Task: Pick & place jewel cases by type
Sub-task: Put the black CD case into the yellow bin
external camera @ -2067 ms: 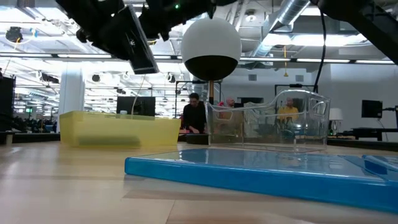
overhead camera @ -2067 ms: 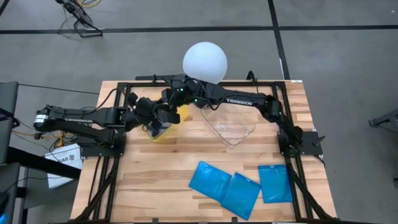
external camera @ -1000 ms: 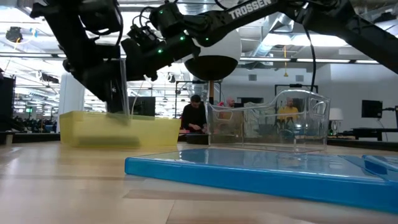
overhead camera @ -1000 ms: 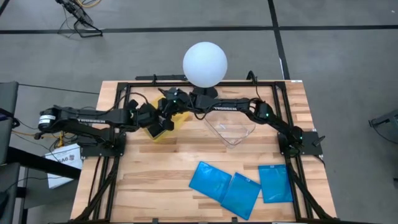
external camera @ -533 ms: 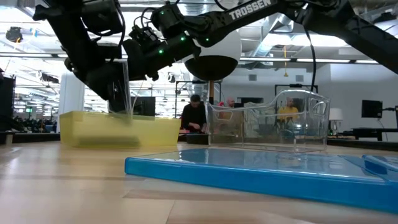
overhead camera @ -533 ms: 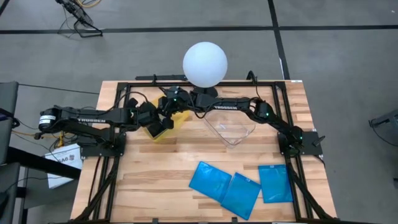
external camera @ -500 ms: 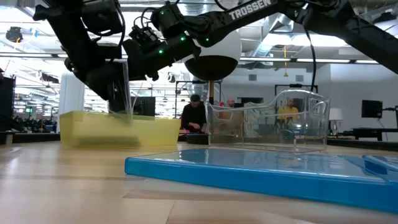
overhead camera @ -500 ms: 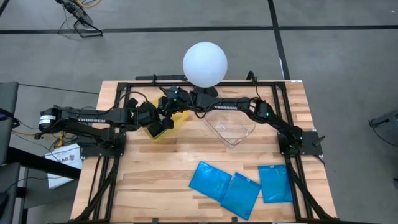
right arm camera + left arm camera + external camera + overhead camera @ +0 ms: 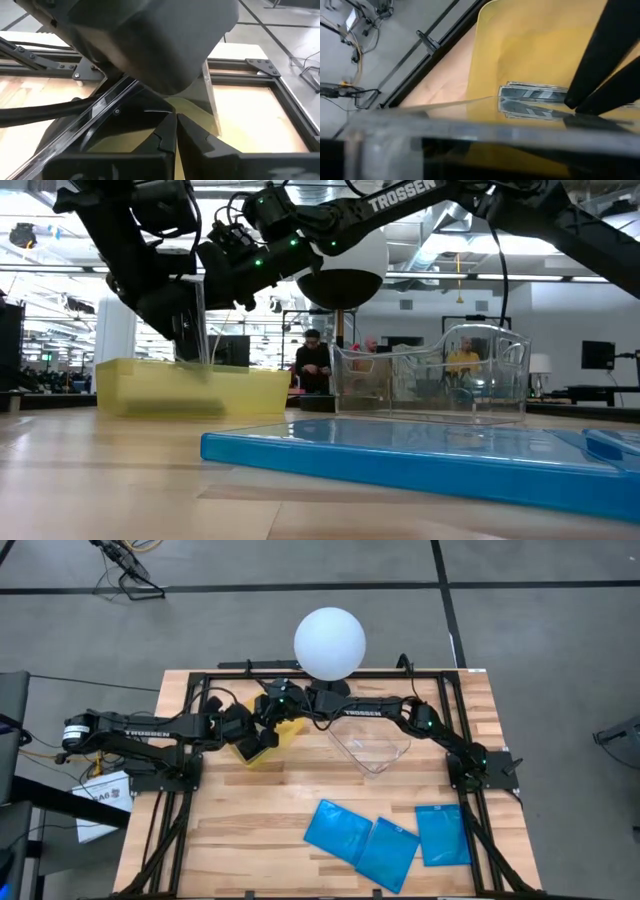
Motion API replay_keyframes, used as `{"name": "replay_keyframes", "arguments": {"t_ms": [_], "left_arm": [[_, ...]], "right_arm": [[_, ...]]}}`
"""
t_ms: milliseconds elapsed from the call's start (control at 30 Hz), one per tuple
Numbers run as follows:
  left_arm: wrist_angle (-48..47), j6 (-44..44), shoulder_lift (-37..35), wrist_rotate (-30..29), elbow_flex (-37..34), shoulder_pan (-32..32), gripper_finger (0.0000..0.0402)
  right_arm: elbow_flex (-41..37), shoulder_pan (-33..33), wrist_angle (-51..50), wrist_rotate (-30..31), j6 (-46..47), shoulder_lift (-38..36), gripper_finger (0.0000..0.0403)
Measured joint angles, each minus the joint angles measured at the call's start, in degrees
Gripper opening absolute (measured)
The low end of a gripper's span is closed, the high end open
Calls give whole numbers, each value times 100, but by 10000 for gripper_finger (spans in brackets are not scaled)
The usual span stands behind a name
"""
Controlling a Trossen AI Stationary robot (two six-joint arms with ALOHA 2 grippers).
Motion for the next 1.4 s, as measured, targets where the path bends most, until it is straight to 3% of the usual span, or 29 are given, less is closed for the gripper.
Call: {"name": "replay_keyframes", "arguments": {"t_ms": [500, 933, 1167, 1400], "left_arm": [[35, 1768, -16, -134, 0, 44, 50], [243, 4250, -248, 1418, 0, 650, 50], [114, 5417, -439, 1857, 17, 812, 50], [-54, 6033, -839, 1993, 193, 815, 50]], "right_arm": [[-11, 161, -4, 511, 1880, 2, 8], [-25, 390, -39, 817, 4370, 11, 7], [-33, 471, 108, 763, 6067, 35, 7], [-31, 504, 501, 731, 6302, 31, 7]]}}
